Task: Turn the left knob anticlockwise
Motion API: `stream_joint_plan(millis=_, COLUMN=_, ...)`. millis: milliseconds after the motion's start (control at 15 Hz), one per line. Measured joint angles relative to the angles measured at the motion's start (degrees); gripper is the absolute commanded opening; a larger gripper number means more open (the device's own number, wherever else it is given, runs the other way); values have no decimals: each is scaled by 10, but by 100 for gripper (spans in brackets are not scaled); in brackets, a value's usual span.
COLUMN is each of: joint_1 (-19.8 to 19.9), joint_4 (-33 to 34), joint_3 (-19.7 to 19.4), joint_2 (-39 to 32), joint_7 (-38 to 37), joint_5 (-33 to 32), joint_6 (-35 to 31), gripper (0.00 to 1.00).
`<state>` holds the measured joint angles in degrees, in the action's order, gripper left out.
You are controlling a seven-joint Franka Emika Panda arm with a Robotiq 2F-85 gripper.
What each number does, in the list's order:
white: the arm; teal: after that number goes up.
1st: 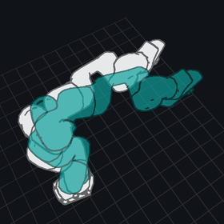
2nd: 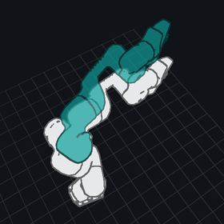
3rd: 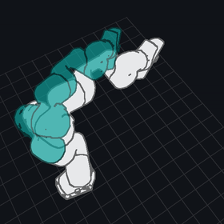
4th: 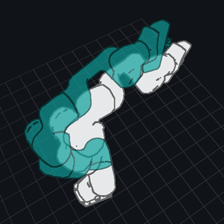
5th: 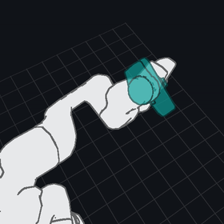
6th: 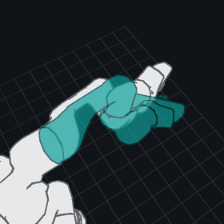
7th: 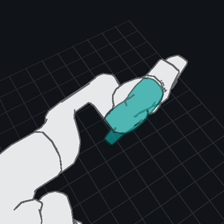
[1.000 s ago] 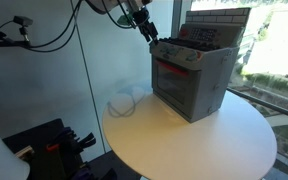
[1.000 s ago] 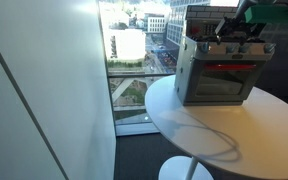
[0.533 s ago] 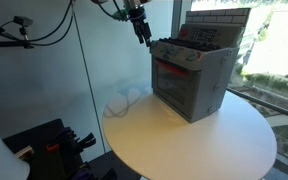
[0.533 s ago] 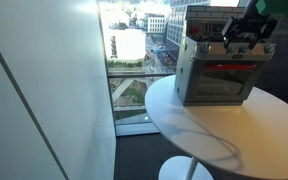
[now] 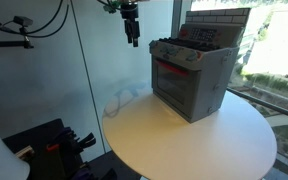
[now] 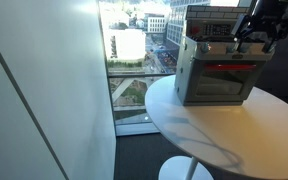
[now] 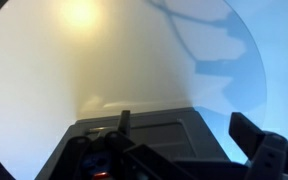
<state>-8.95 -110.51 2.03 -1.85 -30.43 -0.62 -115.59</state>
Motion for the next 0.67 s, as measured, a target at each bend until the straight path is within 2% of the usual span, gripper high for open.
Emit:
stream_joint_plan(millis=333, joint_1=3, joint_4=0, joint_3=2, joint_2=27, joint_7=0, joint_5=15, joint_6=82, gripper=100)
stream_joint_plan(millis=667, joint_1=9, joint_4=-7, joint_3=5, joint_2=62, joint_7=-1, joint_5=23, joint_6=128, gripper=100)
